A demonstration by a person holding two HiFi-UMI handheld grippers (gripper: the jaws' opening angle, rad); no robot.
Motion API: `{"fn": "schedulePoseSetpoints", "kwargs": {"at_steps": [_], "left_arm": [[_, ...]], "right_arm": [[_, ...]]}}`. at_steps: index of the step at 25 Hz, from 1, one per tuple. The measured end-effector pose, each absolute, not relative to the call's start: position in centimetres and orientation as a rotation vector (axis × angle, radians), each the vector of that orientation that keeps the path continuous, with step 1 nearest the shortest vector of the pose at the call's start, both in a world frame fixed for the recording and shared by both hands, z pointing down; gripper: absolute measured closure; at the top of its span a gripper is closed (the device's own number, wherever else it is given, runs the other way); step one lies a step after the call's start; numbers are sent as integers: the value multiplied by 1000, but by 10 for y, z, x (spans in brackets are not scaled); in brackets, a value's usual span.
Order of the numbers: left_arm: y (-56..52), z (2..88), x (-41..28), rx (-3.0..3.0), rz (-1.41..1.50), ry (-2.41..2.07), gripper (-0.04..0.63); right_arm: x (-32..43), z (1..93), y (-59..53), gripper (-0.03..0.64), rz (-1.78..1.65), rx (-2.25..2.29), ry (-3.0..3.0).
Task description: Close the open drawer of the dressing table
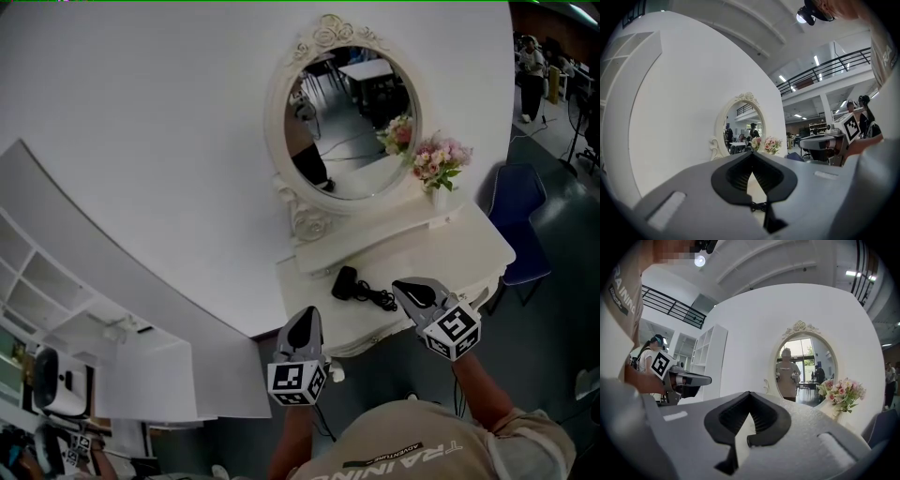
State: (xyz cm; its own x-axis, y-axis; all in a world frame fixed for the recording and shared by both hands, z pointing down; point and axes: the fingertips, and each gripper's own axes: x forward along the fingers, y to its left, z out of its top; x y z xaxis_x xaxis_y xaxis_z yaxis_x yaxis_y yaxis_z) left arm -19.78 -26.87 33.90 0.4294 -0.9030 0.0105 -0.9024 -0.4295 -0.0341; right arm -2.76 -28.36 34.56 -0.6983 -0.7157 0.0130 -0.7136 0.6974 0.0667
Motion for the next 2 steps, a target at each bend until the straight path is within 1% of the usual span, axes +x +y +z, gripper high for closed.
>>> {"fn": "schedulePoseSetpoints", "kwargs": {"at_steps": [2], "left_arm": [[-268,338,-197,-2642,-37,1654,577]], "right_arm": [[-28,346,-283,614,-87,1208,-2854]]}}
